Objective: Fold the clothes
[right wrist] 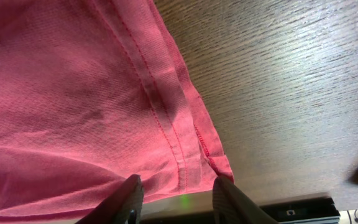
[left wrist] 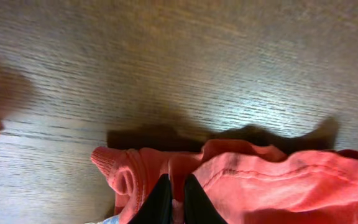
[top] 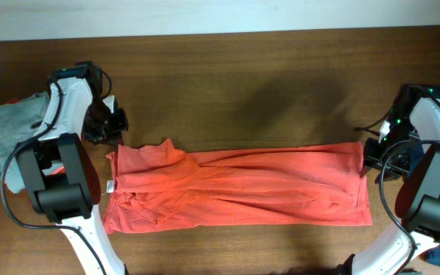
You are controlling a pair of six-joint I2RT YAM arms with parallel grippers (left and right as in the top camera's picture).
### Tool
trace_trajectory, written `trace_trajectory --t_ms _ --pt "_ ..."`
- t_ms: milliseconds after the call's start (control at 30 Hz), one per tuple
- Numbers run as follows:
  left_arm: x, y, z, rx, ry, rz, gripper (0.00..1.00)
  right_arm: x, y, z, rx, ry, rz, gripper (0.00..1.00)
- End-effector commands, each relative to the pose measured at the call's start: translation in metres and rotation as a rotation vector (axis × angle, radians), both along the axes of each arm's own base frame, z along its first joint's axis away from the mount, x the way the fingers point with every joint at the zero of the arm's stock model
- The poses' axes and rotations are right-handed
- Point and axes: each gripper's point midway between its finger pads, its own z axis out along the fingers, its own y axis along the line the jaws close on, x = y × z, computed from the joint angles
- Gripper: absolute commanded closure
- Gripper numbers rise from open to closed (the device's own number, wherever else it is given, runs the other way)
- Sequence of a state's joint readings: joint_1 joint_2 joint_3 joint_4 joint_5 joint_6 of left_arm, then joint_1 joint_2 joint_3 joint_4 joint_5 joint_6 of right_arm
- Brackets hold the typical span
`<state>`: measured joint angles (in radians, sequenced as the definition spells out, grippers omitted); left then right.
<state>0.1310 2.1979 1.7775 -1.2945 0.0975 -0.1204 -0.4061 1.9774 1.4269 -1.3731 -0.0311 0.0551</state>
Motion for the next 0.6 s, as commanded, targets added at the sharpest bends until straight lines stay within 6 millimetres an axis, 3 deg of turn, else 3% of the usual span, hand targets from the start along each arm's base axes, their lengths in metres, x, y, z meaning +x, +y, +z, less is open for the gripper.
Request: trace_trajectory --t_ms 0,100,167,267,433,567 --pt "0.002 -0.002 0.004 -0.011 -0.005 -0.001 0.91 0.005 -0.002 0.010 -0.008 -0.038 -0.013 0.59" --pt "0.000 -0.002 0.004 -0.013 0.005 -0.001 0.92 0.005 -0.002 0.010 -0.008 -0.038 -0.013 0.58" --pt "-0.001 -0.007 0.005 -0.040 0.007 -0.009 0.99 0.005 -0.002 0.010 -0.008 -0.039 -0.013 0.59" --pt "0.001 -0.035 0.017 -0.220 -0.033 -0.075 1.00 0.005 -0.002 0.010 -0.008 -0.039 -0.013 0.59" --pt "0.006 -0.097 0.068 -0.531 -0.219 -0.306 1.00 0.005 -0.002 0.010 -0.008 -0.038 -0.013 0.59" --pt "-0.023 -0.144 0.116 -0.680 -0.323 -0.596 0.99 0.005 -0.002 0.010 -0.008 -0.039 -0.013 0.59"
